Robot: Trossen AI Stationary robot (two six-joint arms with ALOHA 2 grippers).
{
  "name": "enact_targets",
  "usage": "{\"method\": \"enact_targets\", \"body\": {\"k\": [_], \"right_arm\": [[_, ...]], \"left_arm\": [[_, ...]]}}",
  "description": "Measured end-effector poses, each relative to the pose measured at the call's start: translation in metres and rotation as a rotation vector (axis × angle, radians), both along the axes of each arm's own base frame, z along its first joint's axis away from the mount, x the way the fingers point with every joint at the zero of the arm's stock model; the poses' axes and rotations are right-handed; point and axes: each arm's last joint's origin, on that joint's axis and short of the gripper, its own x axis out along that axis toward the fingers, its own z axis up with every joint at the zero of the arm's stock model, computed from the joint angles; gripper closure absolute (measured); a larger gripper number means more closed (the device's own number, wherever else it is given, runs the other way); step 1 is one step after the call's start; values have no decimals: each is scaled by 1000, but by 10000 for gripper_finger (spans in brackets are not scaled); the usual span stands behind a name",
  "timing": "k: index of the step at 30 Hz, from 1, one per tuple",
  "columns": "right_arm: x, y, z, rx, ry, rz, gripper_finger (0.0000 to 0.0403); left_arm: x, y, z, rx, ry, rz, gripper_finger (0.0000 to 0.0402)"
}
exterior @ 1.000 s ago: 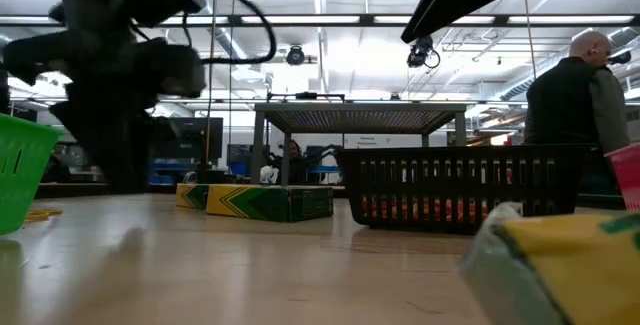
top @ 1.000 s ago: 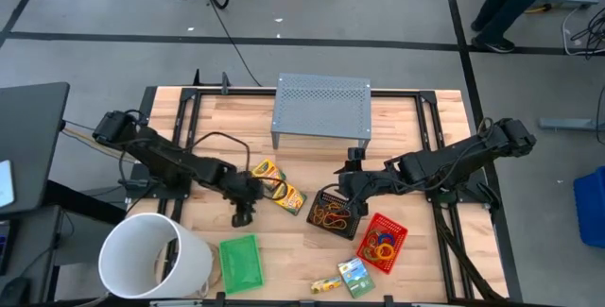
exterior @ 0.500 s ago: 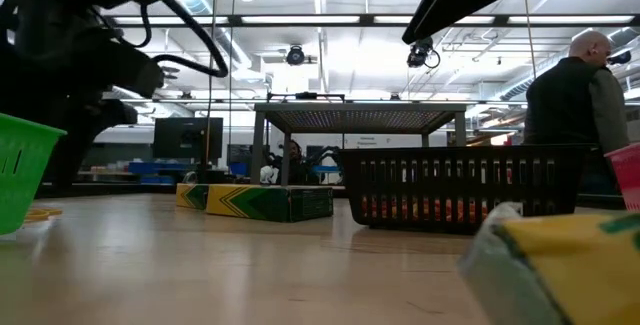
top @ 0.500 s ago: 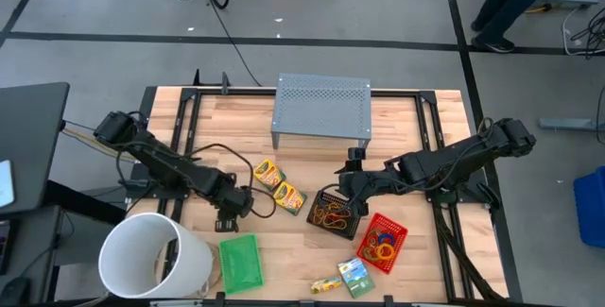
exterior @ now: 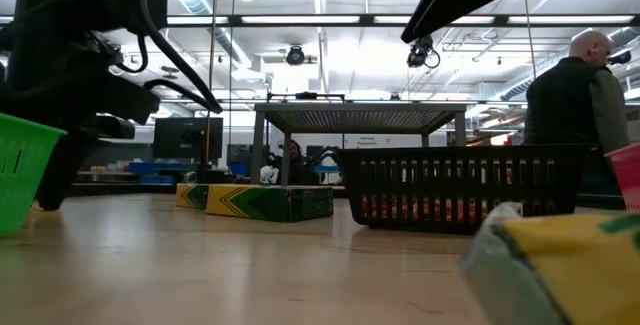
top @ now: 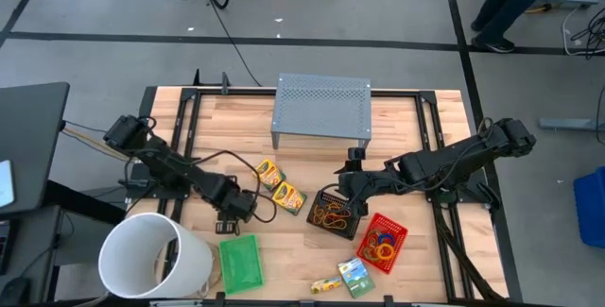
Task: Pick & Place Office Desk Supplies
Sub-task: Put the yellow rubber band into the black bin
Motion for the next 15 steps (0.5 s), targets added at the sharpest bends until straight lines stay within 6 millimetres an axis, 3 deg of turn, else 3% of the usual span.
{"method": "enact_targets", "body": {"k": [6,15], "right_arm": [[0,0,0,0,0,0,172],[0,0,0,0,0,-1,172]], "left_arm": [[2,1,-1,46,-31,-2,384],[14,-2,14,171,-95,8,398]]}}
